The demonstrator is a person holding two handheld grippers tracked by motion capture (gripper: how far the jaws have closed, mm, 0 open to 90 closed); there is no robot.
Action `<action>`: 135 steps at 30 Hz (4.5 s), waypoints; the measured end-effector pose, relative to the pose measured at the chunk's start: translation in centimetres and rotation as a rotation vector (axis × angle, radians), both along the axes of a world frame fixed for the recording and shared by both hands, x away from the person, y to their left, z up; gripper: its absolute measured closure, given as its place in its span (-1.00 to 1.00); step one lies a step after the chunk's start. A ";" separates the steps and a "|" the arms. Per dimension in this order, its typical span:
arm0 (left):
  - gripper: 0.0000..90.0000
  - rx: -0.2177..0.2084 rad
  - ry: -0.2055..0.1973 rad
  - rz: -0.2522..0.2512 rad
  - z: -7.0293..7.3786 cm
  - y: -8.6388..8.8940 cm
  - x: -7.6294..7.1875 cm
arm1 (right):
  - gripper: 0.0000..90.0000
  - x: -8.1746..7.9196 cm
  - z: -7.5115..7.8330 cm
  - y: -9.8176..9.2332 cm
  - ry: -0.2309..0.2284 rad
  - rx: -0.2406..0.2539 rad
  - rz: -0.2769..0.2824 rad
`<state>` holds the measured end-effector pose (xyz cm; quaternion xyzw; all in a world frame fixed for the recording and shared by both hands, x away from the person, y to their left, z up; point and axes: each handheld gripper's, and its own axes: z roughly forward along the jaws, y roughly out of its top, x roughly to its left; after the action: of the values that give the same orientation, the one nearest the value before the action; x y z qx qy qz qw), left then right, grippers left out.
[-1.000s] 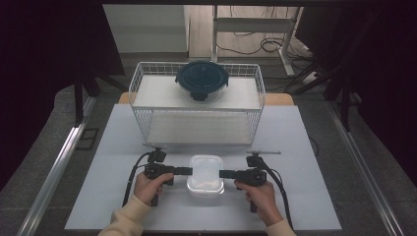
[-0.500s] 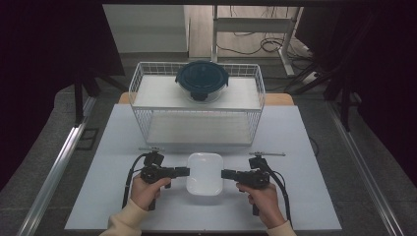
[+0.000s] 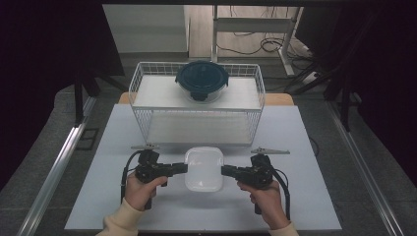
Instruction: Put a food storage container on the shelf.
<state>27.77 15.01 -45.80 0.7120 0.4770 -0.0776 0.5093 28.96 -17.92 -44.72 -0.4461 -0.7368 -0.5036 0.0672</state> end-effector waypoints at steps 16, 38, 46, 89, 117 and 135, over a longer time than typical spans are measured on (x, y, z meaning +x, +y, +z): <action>0.75 0.000 -0.108 -0.012 5.8 0.8 1.0 | 0.78 1.2 5.3 0.5 -0.116 0.018 0.019; 0.76 -0.006 -0.188 -0.008 11.7 1.7 2.3 | 0.78 2.9 11.1 1.3 -0.186 0.013 0.032; 0.76 0.000 -0.256 0.003 16.1 2.4 3.0 | 0.78 3.9 15.3 2.0 -0.240 0.022 0.042; 0.75 -0.101 -0.058 0.034 21.9 4.2 17.7 | 0.74 18.0 22.2 3.5 -0.019 0.058 -0.014; 0.01 -0.107 -0.107 0.170 20.9 4.6 19.4 | 0.25 20.9 21.1 2.7 0.009 0.216 -0.142; -0.45 0.116 -0.353 0.084 14.0 5.4 1.9 | -0.38 5.8 16.0 -3.2 -0.385 -0.049 -0.064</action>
<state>29.69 20.46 -31.80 0.7223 0.4132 0.0974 0.5460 34.74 -21.15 -28.71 -0.3664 -0.7335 -0.5633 -0.1021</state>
